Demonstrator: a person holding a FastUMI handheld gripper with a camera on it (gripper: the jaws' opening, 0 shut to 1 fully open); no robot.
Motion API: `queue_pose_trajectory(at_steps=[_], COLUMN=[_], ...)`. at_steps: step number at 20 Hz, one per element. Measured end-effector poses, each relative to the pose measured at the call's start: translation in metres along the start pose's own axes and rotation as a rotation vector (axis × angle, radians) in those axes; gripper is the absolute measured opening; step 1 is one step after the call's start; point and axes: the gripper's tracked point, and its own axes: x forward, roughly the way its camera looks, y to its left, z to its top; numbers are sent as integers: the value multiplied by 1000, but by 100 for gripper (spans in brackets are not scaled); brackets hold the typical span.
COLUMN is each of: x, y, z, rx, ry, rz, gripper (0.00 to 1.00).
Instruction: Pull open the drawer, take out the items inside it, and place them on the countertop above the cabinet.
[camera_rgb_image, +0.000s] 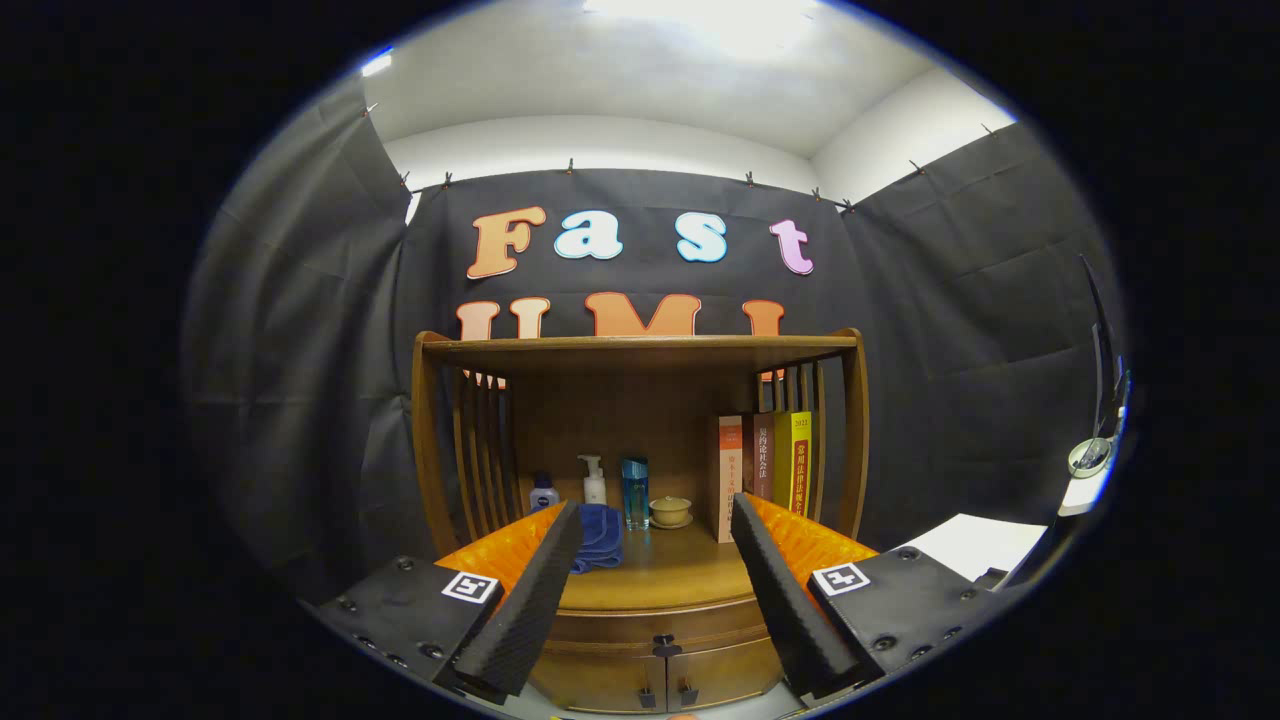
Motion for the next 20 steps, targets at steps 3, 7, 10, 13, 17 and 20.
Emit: queue_pose_trajectory(at_steps=[3,7,10,13,17,20], x=[1,0,0,4,9,17], y=[0,1,3,10,16,12], z=[-1,-7,-18,-39,-85,-124], rx=[-11,-11,-3,-4,-11,-24], ry=[0,9,11,39,78,96], rz=[0,3,7,22,41,31], gripper=[98,98,98,98,98,98])
